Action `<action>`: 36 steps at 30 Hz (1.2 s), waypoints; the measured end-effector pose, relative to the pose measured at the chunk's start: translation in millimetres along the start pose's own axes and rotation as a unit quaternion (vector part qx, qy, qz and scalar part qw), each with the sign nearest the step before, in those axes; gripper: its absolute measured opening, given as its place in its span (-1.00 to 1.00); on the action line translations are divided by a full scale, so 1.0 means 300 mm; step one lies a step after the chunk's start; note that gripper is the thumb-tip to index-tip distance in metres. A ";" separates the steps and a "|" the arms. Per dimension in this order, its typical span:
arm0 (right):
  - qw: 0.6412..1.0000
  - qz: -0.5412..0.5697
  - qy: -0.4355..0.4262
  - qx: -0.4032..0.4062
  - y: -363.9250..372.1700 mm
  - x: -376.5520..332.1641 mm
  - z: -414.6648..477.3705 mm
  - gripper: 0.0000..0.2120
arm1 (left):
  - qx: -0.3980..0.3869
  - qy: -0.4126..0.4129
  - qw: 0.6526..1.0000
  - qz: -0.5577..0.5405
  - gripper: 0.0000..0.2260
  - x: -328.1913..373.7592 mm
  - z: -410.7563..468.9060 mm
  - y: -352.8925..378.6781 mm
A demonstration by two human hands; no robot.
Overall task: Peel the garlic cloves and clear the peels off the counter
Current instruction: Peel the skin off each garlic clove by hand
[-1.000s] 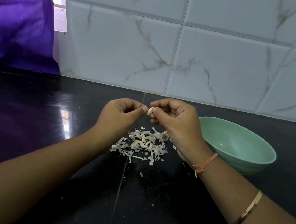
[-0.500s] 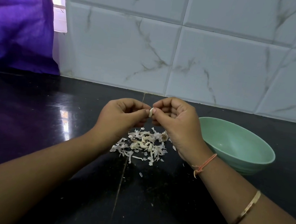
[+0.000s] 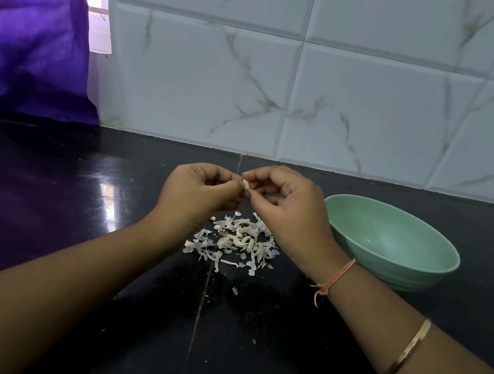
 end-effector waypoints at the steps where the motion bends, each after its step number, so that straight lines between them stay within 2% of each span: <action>1: 1.000 -0.004 -0.006 -0.001 0.002 -0.002 0.000 -0.84 | 0.000 0.003 1.000 0.004 -0.89 0.001 0.000 0.000; 6: 1.000 0.011 0.009 -0.004 0.004 -0.003 0.000 -0.85 | 0.006 0.005 1.000 0.000 -0.90 0.007 0.001 -0.005; 15: 0.989 0.098 0.109 0.005 -0.003 0.017 0.005 -0.76 | 0.005 -0.008 1.000 0.006 -0.85 -0.009 0.006 -0.003; 18: 0.992 0.075 0.098 0.010 -0.008 0.011 0.010 -0.77 | 0.015 -0.028 0.999 -0.002 -0.84 -0.014 0.006 -0.007; 21: 0.998 -0.059 0.001 0.030 -0.039 -0.032 0.026 -0.76 | 0.014 -0.043 0.999 0.002 -0.81 -0.024 0.009 -0.003; 23: 0.980 -0.184 -0.059 0.040 -0.066 -0.071 0.044 -0.80 | 0.013 -0.031 0.999 0.018 -0.81 -0.029 0.011 -0.004; 25: 0.948 -0.306 -0.079 0.030 -0.092 -0.089 0.066 -0.84 | 0.010 -0.016 0.999 0.037 -0.86 -0.034 0.013 -0.006; 28: 0.894 -0.444 -0.054 0.007 -0.142 -0.088 0.092 -0.85 | 0.002 -0.008 0.999 0.053 -0.93 -0.035 0.014 -0.007; 30: 0.871 -0.490 -0.014 -0.001 -0.183 -0.089 0.095 -0.95 | -0.002 -0.007 0.998 0.058 -0.92 -0.036 0.014 -0.006; 33: 0.837 -0.539 0.072 -0.055 -0.221 -0.063 0.076 -0.76 | -0.011 -0.018 0.998 0.056 -0.90 -0.041 0.011 -0.002; 36: 0.805 -0.576 0.115 -0.084 -0.233 -0.049 0.059 -0.77 | -0.020 -0.035 0.998 0.040 -0.88 -0.048 0.010 0.005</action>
Point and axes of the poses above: each hand's wrist, its own z-axis towards the middle knuckle, its own y-axis out of the palm, x = y × z, the point moved 6 cm from there along z, towards the middle knuckle, and after that the axes turned 13 degrees about x, right-handed, at the moved point
